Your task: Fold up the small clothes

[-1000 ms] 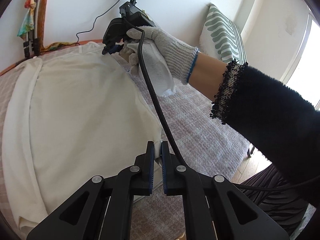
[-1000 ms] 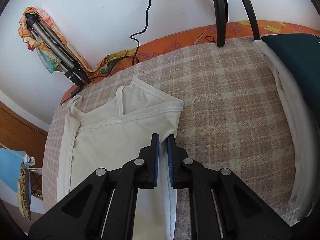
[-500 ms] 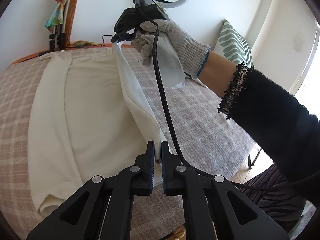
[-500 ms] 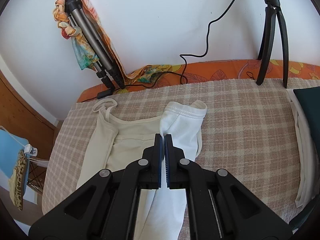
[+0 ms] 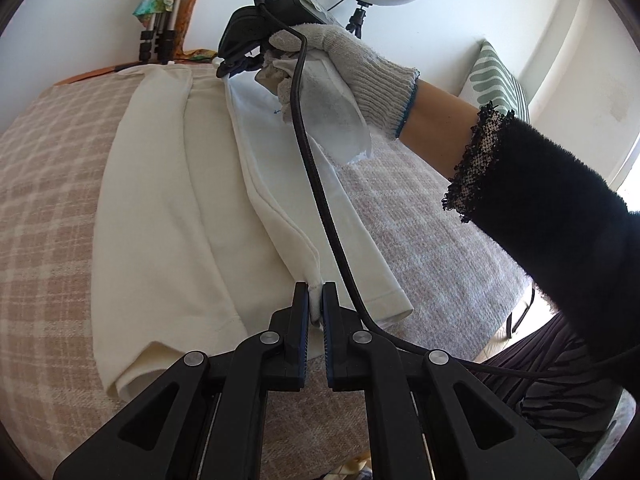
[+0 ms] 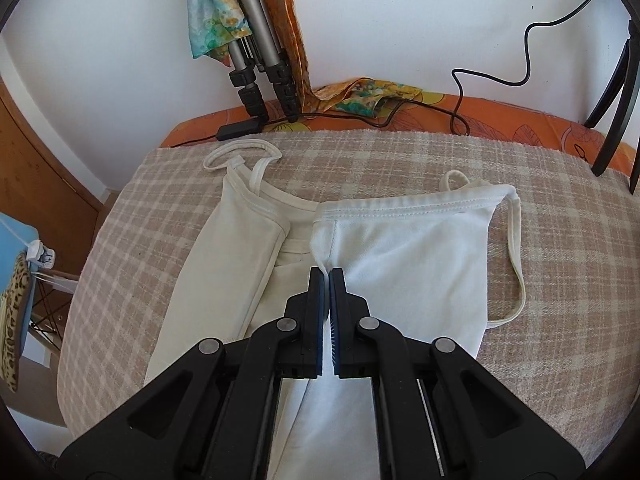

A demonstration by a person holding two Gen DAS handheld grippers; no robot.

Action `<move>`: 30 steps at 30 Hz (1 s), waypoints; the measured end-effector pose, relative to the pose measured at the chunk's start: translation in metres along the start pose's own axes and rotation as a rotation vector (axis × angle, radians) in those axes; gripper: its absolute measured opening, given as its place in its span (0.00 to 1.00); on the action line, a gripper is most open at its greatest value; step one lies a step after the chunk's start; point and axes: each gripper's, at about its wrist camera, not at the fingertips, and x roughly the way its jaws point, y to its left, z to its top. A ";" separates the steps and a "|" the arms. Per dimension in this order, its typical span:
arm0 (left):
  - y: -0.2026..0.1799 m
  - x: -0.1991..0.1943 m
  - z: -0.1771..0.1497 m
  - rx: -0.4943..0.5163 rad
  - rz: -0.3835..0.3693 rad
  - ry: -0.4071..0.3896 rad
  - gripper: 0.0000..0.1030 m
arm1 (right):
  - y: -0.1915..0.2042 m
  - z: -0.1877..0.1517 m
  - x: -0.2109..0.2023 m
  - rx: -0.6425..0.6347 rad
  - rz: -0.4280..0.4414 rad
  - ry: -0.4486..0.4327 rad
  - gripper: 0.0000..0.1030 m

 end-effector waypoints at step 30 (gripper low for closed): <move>0.087 -0.061 0.011 -0.157 0.099 0.006 0.43 | 0.006 -0.226 -0.165 0.076 0.148 0.182 0.17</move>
